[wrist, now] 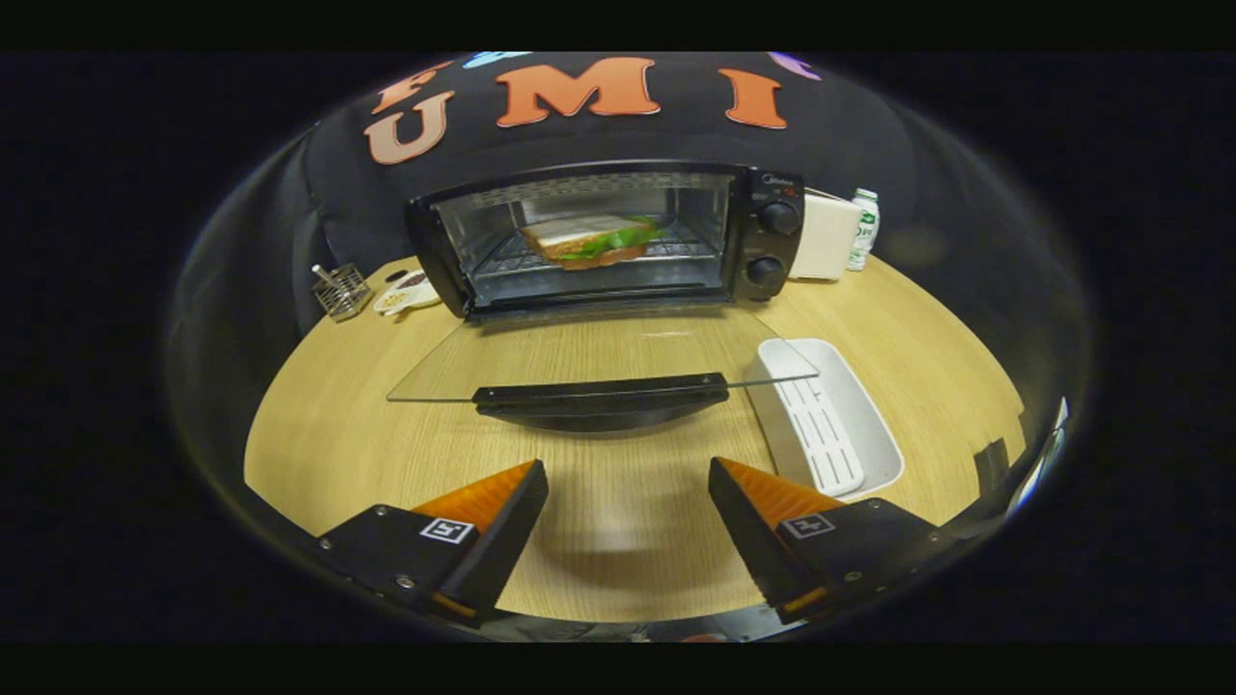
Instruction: Open the toaster oven, put the food inside, and close the toaster oven door.
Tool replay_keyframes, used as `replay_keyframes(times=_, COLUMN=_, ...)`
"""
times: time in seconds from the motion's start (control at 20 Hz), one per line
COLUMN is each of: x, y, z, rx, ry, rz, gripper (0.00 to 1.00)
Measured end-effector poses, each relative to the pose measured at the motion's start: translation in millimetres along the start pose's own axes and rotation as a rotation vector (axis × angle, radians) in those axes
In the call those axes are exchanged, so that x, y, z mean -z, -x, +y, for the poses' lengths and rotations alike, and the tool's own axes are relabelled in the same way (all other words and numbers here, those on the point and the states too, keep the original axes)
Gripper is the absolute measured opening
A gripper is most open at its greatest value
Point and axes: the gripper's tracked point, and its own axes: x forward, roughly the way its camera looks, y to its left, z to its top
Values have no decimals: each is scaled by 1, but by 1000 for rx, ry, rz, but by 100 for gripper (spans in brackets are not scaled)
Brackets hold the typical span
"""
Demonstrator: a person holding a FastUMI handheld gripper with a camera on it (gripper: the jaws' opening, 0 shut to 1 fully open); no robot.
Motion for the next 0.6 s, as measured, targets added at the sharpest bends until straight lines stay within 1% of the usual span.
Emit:
replay_keyframes(times=0.15, x=-9, y=-14, z=3, rx=19, ry=47, rz=-16, gripper=100)
replay_keyframes(times=0.35, x=-25, y=-16, z=5, rx=60, ry=111, rz=-33, gripper=100)
replay_keyframes(times=0.45, x=-38, y=-10, z=10, rx=50, ry=102, rz=-62, gripper=100)
replay_keyframes(times=0.6, x=-69, y=5, z=13, rx=29, ry=92, rz=-119, gripper=100)
